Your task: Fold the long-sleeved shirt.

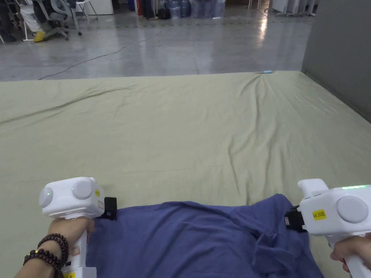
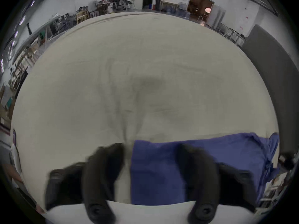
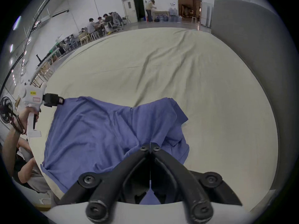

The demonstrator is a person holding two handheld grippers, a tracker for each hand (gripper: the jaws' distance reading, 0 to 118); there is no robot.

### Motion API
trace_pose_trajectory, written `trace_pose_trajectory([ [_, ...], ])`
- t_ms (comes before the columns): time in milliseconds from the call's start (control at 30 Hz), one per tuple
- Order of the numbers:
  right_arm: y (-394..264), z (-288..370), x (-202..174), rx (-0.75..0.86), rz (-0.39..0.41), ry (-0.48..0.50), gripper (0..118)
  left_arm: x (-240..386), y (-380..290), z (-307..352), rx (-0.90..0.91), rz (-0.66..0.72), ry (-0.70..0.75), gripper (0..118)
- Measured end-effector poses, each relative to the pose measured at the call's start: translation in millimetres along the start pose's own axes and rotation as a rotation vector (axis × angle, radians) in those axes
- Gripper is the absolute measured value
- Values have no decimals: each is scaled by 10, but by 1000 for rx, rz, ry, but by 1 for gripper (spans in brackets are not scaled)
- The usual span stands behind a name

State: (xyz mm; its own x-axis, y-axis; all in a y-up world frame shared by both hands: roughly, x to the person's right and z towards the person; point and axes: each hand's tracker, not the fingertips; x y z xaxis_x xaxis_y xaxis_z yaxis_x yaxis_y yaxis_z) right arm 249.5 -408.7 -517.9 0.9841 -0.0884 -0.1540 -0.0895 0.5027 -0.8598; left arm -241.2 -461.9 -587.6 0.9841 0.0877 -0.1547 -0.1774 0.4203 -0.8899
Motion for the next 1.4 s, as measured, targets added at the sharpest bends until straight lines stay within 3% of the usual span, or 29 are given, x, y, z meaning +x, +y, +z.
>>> trace_pose_trajectory([
  [100,129,-96,42,-4,-37,-5,0,282,-125,60,35,-129,26,6],
  [167,253,-170,79,-10,-53,9,0,325,-135,106,33,-187,108,0],
  [200,325,-195,91,-13,-62,8,0,322,-140,146,23,-200,88,0],
  [267,534,-269,132,-7,-75,-20,0,223,-156,312,7,-86,-74,0],
  [333,722,-347,176,-3,-84,-46,3,198,-179,463,44,-87,-73,0],
  [367,813,-389,196,-4,-87,-55,23,196,-186,538,57,-106,-67,0],
  [400,901,-445,216,-14,-90,-58,23,196,-202,620,73,-132,-60,0],
  [467,1006,-590,252,-89,-102,-62,44,172,-210,743,90,-150,-59,0],
  [500,1042,-673,261,-134,-105,-66,79,157,-212,797,93,-151,-61,0],
  [533,1056,-756,250,-160,-94,-52,83,150,-193,821,93,-153,-64,0],
  [667,1029,-1027,135,-229,-89,-86,79,177,-180,890,106,-180,-60,0],
  [700,1012,-1076,102,-265,-85,-87,60,179,-183,895,109,-181,-59,0],
  [733,955,-1095,44,-303,-83,-59,29,174,-188,898,110,-180,-60,0],
  [767,910,-1082,0,-305,-100,-24,17,164,-198,906,107,-174,-63,0],
  [833,892,-971,-99,-248,-37,-102,16,152,-224,907,103,-169,-71,0],
  [1067,730,-223,-43,-122,-44,-44,15,-3,-441,1259,127,-148,-107,0],
  [1400,-390,1036,-144,31,68,14,15,-391,-1553,2187,139,-139,-193,0],
])
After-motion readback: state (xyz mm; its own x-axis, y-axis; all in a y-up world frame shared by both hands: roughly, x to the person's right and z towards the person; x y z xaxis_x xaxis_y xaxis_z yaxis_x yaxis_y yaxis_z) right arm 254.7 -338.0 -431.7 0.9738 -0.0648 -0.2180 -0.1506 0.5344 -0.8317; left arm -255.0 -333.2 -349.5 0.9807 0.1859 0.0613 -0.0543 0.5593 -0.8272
